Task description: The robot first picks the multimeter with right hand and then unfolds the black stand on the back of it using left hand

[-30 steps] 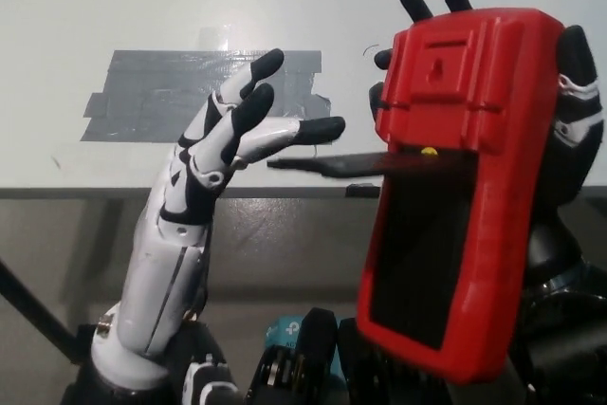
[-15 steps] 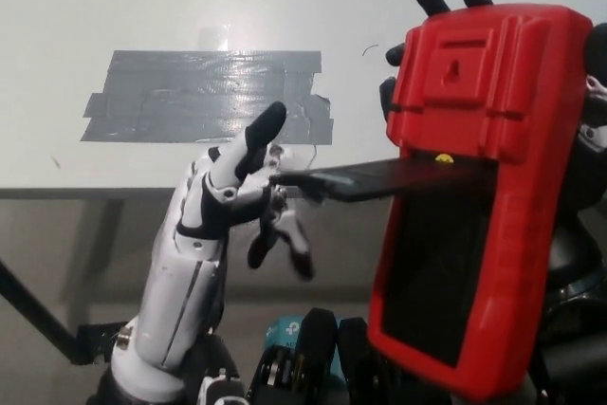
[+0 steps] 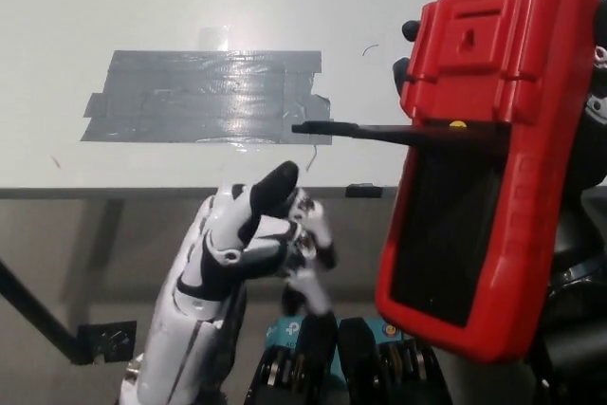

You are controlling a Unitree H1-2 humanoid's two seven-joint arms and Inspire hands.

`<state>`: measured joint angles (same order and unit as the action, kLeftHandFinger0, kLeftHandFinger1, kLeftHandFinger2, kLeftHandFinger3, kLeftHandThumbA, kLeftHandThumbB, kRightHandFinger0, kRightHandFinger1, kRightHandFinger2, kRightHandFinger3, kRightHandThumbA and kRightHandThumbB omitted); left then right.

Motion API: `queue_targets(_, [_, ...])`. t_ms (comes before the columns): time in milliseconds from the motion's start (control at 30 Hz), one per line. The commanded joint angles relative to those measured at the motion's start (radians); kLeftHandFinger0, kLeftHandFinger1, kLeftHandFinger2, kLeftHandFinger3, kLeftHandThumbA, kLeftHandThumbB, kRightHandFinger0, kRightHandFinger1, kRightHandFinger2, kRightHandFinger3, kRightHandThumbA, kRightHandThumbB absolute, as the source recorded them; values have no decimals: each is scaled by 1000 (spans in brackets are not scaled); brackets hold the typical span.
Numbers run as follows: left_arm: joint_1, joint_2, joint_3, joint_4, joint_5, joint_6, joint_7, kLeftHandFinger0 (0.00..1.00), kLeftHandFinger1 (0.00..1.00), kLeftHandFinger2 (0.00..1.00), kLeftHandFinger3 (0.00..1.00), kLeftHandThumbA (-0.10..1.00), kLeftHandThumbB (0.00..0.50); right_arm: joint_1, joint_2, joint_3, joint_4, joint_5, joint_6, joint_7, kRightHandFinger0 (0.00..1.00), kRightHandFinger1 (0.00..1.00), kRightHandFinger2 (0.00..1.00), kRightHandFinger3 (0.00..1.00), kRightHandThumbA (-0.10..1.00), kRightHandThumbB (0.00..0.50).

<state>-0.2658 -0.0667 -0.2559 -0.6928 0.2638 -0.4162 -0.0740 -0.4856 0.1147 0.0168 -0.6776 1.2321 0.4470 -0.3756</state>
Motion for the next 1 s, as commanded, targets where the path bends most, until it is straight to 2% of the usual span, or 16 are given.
queue_targets(0, [-18,-100,111,11,231,-54,157,1000,1000,1000,1000,1000,282,-55,12,-9,-8,34,-52,4,0,440,921,979,-100,78])
queue_targets(33, [-31,-128,136,28,290,-54,190,1000,1000,1000,1000,1000,259,-56,11,-10,-7,37,-54,7,0,436,922,972,-100,78])
queue_targets(67, [-33,-137,145,33,301,-54,194,1000,1000,1000,1000,1000,257,-56,11,-10,-6,38,-54,8,0,436,922,970,-100,79])
queue_targets(100, [-18,-185,163,25,313,-27,171,1000,1000,1000,1000,1000,302,-55,14,-10,-11,42,-55,0,0,428,925,953,-100,82])
queue_targets(133, [-12,-192,161,17,292,19,146,1000,1000,1000,1000,1000,316,-53,14,-7,-12,40,-55,6,0,422,926,951,-100,86])
queue_targets(200, [-1,-199,174,-2,309,51,118,1000,1000,1000,1000,1000,329,-52,12,-4,-13,38,-56,17,0,422,926,949,-100,84])
queue_targets(267, [-5,-165,204,2,305,54,125,1000,1000,1000,1000,1000,366,-52,12,-4,-10,48,-60,29,0,436,935,958,-100,83])
queue_targets(333, [-6,-164,214,3,301,62,131,1000,1000,1000,1000,1000,373,-54,8,-4,-5,52,-65,46,0,425,931,940,-100,83])
queue_targets(433, [-5,-170,215,0,300,75,135,1000,1000,1000,1000,1000,362,-56,6,-4,-4,51,-66,47,0,400,911,901,-100,91])
queue_targets(467, [-12,-165,223,14,295,72,147,1000,1000,1000,1000,1000,320,-55,6,-6,-10,58,-67,39,0,376,890,881,-100,100])
queue_targets(600, [-25,-133,209,24,236,78,133,1000,1000,1000,1000,1000,324,-51,4,-3,-13,71,-67,46,0,362,873,864,-100,96])
queue_targets(733, [-49,-58,123,28,100,48,60,1000,1000,1000,1000,1000,309,-39,10,16,-26,45,-59,33,0,312,808,856,-100,112])
queue_targets(833, [-45,-51,73,11,101,44,45,1000,1000,1000,1000,1000,279,-30,19,24,-34,42,-57,10,0,270,747,866,-100,122])
queue_targets(900, [-34,-39,40,-17,122,54,19,1000,1000,1000,1000,1000,343,-17,22,36,-41,22,-50,4,0,215,682,846,-100,124])
queue_targets(933, [-33,-38,35,-20,122,59,19,1000,1000,1000,1000,1000,355,-17,21,38,-41,16,-49,5,0,196,665,851,-100,125])
queue_targets(967, [-12,-38,12,-43,115,83,2,1000,1000,1000,1000,1000,405,-6,19,48,-49,-11,-42,5,0,175,642,855,-100,121])
